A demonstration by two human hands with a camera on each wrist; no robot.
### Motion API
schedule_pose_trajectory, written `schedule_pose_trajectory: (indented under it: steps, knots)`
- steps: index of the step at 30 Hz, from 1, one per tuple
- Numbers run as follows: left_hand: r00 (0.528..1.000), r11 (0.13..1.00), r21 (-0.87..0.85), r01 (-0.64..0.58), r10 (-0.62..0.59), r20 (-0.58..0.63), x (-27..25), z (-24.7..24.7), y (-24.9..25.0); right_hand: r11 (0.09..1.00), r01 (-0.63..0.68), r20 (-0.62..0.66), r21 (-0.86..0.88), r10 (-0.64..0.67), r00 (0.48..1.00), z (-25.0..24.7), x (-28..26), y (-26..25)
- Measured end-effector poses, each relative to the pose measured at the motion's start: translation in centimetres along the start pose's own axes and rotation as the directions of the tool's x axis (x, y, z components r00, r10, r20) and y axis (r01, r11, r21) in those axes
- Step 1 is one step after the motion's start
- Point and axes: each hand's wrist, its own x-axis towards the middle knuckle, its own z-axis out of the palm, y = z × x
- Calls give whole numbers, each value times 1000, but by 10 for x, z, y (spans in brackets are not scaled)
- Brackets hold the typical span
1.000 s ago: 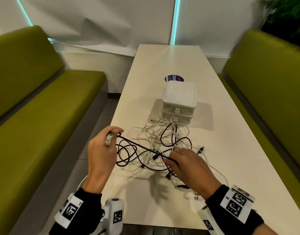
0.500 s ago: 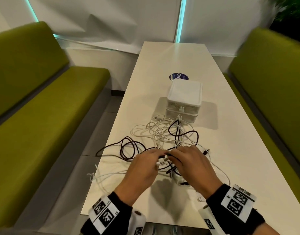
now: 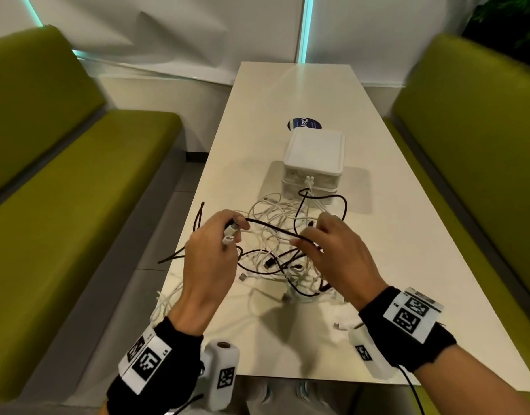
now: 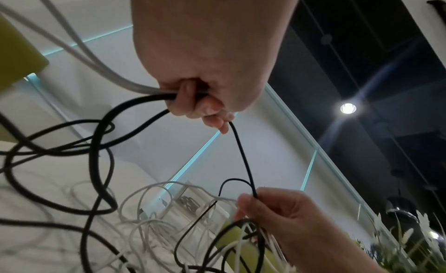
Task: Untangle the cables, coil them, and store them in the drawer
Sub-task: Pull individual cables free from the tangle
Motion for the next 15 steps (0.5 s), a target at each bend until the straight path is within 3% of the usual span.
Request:
schedule_pose_trajectory:
  steps: [4,8,13,15]
  knots:
    - [993,997,-72,42,-49,-105,-3,-5,-9,999,18,69,-42,-15,998,2,-6,11]
    - [962,983,-66,169,-179,-207,6,-19,-25,989,78,286,-125,-39,958,5,-21,23]
    - [952,959,73,275,-261,-158,8,-26,-44,991,-3,299,-137,44,953,2,-22,20]
    - [971,949,211,233,-213,-111,6,-27,-39,994,-52,301,-100,80,950,0,-21,16]
